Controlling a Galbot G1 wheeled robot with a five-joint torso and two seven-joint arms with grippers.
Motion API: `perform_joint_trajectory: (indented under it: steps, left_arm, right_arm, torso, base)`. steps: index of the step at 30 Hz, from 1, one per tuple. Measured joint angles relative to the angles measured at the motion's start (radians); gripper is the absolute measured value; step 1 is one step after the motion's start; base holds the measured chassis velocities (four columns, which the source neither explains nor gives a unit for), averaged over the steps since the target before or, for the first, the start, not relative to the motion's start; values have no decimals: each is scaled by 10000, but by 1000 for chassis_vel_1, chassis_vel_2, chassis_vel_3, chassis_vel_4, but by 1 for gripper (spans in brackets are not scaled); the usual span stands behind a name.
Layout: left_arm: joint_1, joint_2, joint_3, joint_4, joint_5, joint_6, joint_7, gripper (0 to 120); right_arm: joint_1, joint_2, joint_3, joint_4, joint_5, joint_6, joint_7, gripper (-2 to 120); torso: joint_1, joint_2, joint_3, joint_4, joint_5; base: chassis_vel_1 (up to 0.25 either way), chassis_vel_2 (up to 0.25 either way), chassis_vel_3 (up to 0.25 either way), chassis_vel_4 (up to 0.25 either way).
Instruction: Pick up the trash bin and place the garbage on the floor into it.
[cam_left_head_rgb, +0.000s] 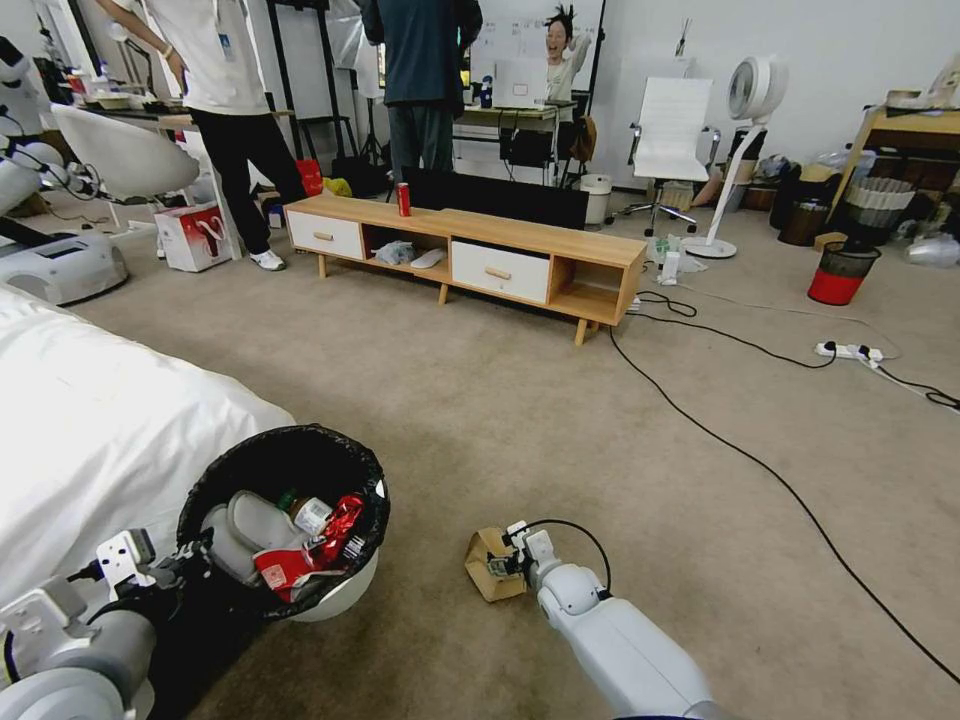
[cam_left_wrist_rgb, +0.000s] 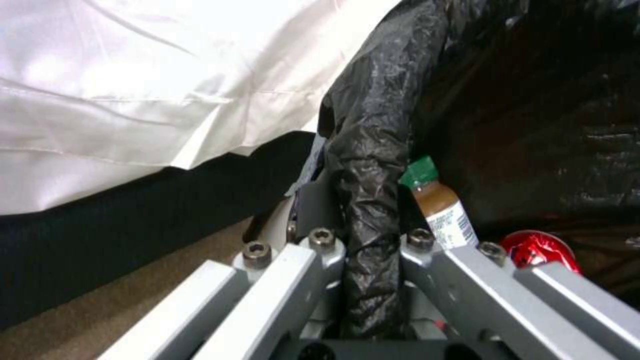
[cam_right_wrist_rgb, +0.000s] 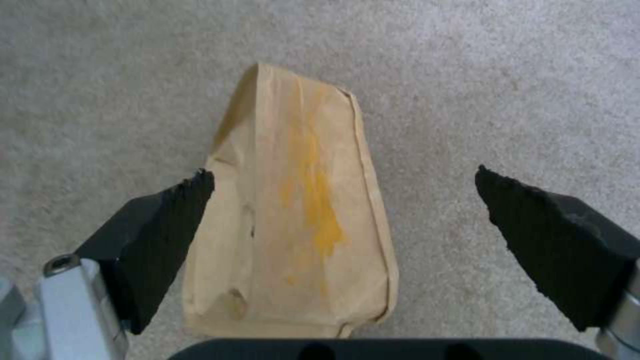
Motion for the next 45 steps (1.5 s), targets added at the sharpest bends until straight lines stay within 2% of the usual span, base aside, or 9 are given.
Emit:
perform_joint_trajectory:
  steps: [25, 45]
  left_arm:
    - [18, 29, 49, 196, 135, -37, 21, 3]
    - [-16, 29, 207, 255, 280, -57, 59, 3]
  right_arm:
    - [173, 1039, 556, -2121, -1160, 1024, -564, 100]
    - [456, 1308, 1259, -2892, -1691, 1284, -555, 100]
  torso:
    - [0, 0, 0, 2, 0]
    - [0, 0, 0, 1, 0]
  base:
    - [0, 0, 0, 0]
    - [0, 0, 0, 0]
